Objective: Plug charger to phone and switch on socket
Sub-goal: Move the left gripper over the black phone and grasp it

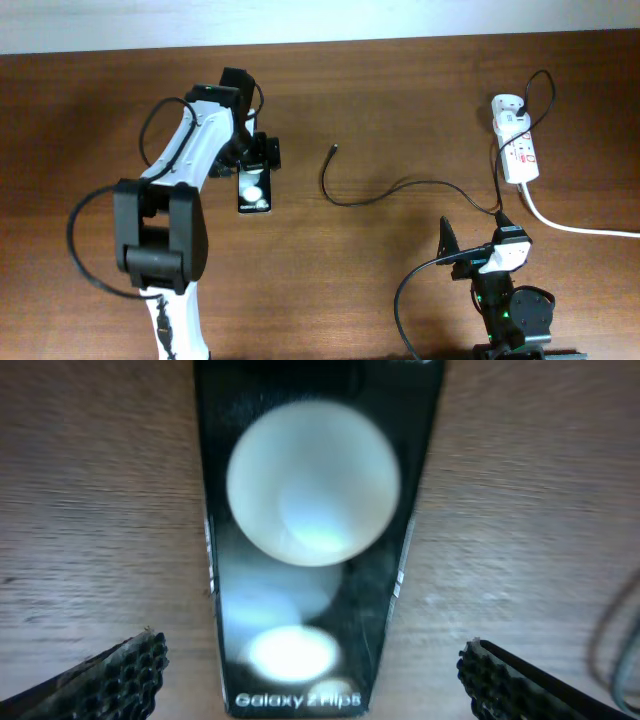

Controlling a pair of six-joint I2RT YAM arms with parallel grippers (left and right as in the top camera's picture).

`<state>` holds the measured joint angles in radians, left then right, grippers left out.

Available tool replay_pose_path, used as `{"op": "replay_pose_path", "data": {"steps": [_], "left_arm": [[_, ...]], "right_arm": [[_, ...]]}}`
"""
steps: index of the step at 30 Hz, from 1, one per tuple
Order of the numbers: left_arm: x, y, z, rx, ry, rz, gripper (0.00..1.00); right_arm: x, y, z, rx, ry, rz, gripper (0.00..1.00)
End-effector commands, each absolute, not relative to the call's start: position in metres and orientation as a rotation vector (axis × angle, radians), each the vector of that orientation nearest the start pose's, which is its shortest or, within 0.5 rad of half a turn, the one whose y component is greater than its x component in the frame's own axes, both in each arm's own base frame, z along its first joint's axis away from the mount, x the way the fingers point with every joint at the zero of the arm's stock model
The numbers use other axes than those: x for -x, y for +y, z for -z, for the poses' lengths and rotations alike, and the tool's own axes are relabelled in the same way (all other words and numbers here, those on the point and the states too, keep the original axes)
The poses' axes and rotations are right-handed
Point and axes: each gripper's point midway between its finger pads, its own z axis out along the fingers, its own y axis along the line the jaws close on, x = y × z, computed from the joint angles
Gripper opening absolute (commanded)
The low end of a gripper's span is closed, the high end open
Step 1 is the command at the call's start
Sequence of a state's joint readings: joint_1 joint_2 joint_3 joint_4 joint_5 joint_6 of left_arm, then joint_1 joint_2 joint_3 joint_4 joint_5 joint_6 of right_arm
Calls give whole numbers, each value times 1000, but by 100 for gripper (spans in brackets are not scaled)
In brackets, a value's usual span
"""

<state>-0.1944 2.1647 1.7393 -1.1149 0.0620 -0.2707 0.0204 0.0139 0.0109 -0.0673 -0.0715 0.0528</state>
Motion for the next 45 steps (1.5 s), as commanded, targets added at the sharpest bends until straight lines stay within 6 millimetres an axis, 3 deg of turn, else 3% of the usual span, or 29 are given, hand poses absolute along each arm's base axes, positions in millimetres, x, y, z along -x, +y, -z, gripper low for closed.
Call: {"op": "replay_pose_path", "data": {"steps": [1,8,18,23,29,31,34,37,42,45], "left_arm": [[-407,-92,-15,159,3168,65,99],[-403,-90,11,86,3154,66,99],[-395,-95,12,-1,3180,64,96],[-392,-110,12,-62,3172,39,95],[-397,-106,13,26,3153,-1,95],[-395,-106,22,49,3169,-8,95],[-388,-105,42,70,3217,-22,89],[-390,-105,42,70,3213,-16,70],[-393,-106,41,70,3203,-11,71],[-411,-111,23,68,3159,10,71]], "right_arm": [[-245,20,-157,32,1646,-130,99],[-245,20,-157,32,1646,-130,99],[-245,20,-157,32,1646,-130,99],[-245,20,-157,32,1646,-130,98],[-245,20,-157,32,1646,-130,99],[-245,20,-157,32,1646,-130,99],[-245,20,-157,32,1646,-130,99],[-245,20,-157,32,1646,-130,99],[-245,20,-157,32,1646,-130,99],[-245,20,-157,32,1646,-130,99]]}}
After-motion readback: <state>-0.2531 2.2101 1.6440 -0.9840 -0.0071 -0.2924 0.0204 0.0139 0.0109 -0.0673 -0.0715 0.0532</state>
